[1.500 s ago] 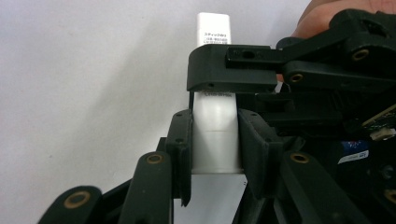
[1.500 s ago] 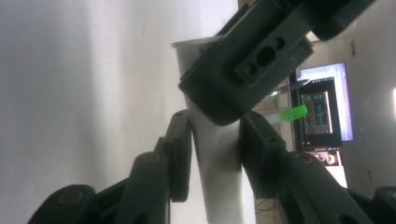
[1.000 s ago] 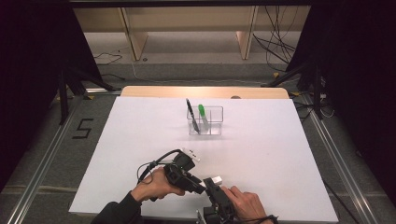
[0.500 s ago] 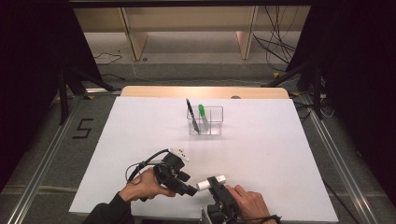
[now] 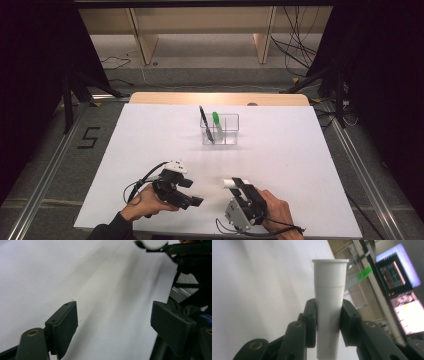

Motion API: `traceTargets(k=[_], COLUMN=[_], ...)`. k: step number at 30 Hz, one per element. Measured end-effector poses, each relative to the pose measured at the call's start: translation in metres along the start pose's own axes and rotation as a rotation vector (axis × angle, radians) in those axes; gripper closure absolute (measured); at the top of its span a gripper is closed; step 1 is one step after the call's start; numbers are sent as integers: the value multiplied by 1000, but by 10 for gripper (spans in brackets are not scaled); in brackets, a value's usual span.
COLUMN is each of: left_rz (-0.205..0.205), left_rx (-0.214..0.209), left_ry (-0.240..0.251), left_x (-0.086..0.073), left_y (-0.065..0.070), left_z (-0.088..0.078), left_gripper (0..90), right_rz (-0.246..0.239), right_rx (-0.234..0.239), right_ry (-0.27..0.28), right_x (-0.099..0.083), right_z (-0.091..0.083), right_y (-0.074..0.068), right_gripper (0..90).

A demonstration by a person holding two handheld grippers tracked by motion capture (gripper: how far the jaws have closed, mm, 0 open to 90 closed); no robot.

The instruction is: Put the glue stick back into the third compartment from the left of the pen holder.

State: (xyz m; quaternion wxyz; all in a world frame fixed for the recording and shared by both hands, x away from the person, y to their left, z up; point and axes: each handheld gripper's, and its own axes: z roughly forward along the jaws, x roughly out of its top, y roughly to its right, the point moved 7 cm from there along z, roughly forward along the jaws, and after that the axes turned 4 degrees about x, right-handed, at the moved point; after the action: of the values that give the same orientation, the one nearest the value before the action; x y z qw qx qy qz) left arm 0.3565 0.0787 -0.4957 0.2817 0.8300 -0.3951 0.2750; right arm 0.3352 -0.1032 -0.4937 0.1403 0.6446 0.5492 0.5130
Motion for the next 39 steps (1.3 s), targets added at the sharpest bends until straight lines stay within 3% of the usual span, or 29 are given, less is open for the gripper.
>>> traceTargets(k=[3, 4, 7, 11, 15, 16, 17, 27, 39], left_rz=[-15, -15, -26, -1, 7, 8, 4, -11, -12], left_rx=[15, 20, 34, 78, 107, 115, 122, 149, 183], left_ry=[59, 69, 118, 159, 196, 203, 211, 238, 296], left_x=[-5, -6, -10, -14, -16, -16, -16, -21, -19], left_y=[-5, -6, -8, -12, -16, -17, -17, -21, -24], left_z=[0, -1, -2, -5, -8, -8, -9, -14, -19], left_gripper=[203, 202, 200, 196, 192, 190, 190, 181, 165], right_rz=[119, 191, 344, 540, 701, 776, 776, 962, 1056], right_rx=[24, 36, 85, 153, 224, 255, 255, 287, 264], right_ry=[6, 20, 46, 70, 115, 133, 133, 183, 189], right_x=[-4, -5, -7, -9, -7, -6, -6, -3, 0], right_z=[2, 4, 9, 17, 26, 29, 29, 50, 81], right_y=[14, 19, 30, 44, 56, 62, 62, 99, 139], right_gripper=[703, 703, 703, 702, 702, 702, 702, 701, 701])
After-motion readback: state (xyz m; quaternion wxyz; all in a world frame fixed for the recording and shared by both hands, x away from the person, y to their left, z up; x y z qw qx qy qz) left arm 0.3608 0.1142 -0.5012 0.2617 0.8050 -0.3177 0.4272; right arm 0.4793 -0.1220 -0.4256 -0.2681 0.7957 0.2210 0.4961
